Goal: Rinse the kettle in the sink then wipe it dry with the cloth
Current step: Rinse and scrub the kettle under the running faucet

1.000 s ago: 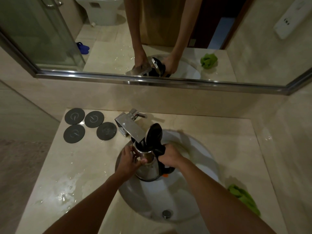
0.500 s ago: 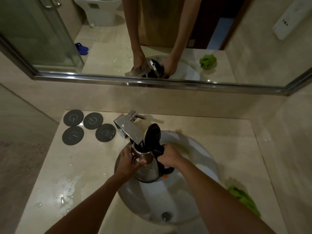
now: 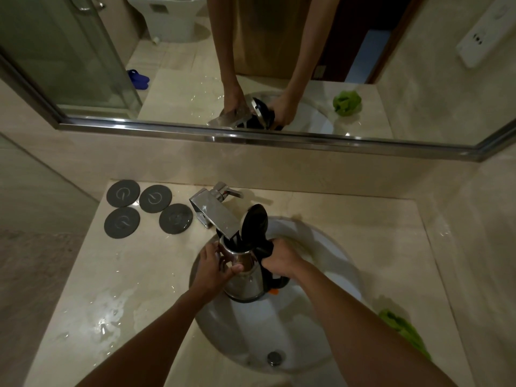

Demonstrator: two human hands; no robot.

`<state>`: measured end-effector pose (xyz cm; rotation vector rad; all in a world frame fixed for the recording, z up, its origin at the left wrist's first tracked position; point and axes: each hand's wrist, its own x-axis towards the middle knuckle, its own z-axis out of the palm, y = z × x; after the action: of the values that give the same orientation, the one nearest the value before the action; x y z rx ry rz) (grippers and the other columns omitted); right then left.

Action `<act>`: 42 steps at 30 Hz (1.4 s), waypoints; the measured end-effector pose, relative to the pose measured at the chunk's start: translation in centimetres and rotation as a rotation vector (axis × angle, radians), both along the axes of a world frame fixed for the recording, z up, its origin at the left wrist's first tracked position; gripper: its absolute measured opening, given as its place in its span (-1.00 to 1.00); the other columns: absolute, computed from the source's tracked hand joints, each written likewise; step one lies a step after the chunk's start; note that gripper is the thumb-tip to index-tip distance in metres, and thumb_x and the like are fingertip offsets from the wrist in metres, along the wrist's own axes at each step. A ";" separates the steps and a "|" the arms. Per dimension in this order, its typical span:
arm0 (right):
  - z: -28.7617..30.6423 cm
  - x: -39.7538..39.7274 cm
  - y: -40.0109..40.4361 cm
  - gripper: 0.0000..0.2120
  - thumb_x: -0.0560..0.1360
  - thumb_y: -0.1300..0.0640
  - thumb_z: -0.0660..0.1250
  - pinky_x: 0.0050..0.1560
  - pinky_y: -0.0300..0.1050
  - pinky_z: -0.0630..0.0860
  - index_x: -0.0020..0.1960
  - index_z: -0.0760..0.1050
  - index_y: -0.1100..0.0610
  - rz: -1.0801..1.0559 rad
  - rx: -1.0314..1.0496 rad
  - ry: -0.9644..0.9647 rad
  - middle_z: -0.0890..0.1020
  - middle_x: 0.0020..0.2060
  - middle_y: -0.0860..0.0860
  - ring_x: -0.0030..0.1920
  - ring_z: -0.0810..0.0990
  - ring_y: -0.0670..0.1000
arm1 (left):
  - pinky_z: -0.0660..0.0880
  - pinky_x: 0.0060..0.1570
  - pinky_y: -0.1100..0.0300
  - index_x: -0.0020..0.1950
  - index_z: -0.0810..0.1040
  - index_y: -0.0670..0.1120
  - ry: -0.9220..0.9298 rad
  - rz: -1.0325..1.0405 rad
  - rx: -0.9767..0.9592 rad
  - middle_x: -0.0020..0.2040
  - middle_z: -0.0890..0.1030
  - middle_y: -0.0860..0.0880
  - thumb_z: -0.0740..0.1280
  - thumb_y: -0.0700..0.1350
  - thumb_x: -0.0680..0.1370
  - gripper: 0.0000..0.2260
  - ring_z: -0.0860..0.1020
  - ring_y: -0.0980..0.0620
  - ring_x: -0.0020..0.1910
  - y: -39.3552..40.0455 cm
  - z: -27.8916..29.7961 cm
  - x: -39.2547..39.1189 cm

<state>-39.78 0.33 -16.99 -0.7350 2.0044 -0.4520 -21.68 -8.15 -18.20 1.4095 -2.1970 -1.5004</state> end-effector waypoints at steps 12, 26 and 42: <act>0.1 -0.1 0.2 -0.91 0.36 0.21 0.36 -0.37 -0.09 0.52 -0.29 0.48 0.11 0.002 -0.018 0.002 0.62 -0.31 0.17 -0.24 0.67 0.20 | 0.42 0.27 -0.01 0.44 0.19 -0.14 0.015 -0.004 0.009 0.37 0.27 -0.15 0.53 0.02 0.34 -0.20 0.32 -0.11 0.33 -0.1 -0.5 -0.1; 0.1 0.9 0.6 -0.88 0.32 0.16 0.38 -0.26 -0.06 0.55 -0.16 0.54 0.15 -0.046 -0.007 -0.007 0.64 -0.22 0.15 -0.17 0.66 0.15 | 0.33 0.20 0.19 0.45 0.19 -0.15 0.068 -0.011 0.009 0.39 0.25 -0.15 0.53 0.02 0.34 -0.19 0.30 -0.05 0.33 0.2 -0.5 0.7; 1.3 1.6 0.4 -0.93 0.35 0.25 0.35 -0.29 -0.14 0.49 -0.20 0.53 0.11 -0.077 0.036 -0.008 0.64 -0.23 0.10 -0.18 0.66 0.08 | 0.35 0.12 0.26 0.40 0.25 -0.10 0.154 -0.028 0.062 0.28 0.26 0.00 0.55 0.09 0.30 -0.20 0.29 0.10 0.21 -0.3 -0.3 1.1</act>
<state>-38.16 0.76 -15.74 -0.6352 2.0335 -0.4619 -20.63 -8.46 -18.53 1.2392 -2.1036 -1.6405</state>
